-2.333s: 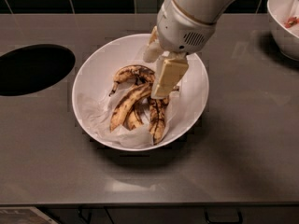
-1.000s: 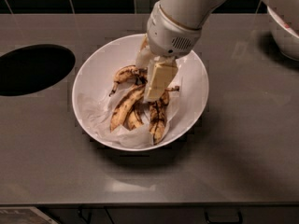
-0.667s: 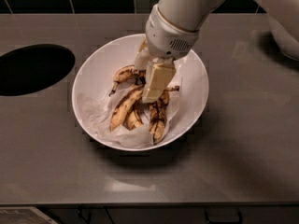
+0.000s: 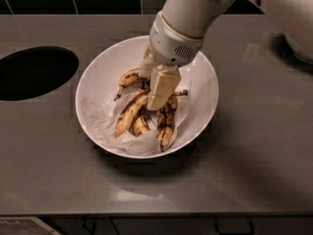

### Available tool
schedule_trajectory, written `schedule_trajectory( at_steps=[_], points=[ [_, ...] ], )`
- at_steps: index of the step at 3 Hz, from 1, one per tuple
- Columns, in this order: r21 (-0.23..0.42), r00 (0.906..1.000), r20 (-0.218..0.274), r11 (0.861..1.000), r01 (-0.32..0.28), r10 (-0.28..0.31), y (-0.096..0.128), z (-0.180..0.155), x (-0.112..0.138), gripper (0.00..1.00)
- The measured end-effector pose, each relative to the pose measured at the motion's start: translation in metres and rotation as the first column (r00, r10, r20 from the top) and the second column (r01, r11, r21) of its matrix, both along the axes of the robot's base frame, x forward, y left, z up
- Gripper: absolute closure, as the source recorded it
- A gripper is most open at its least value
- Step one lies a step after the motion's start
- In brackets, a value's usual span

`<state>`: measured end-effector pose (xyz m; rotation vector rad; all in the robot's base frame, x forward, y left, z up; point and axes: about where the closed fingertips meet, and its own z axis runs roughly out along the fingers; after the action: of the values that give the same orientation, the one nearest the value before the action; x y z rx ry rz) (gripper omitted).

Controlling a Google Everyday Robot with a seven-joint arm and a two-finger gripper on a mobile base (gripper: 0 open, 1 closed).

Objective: Pick banana from white bowl

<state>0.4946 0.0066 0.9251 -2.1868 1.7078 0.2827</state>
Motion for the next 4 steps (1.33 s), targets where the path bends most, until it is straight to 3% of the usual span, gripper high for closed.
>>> schedule_trajectory(
  at_steps=[4],
  points=[
    [0.004, 0.9991, -0.04, 1.0, -0.014, 0.014, 0.009, -0.026, 0.004, 0.37]
  ],
)
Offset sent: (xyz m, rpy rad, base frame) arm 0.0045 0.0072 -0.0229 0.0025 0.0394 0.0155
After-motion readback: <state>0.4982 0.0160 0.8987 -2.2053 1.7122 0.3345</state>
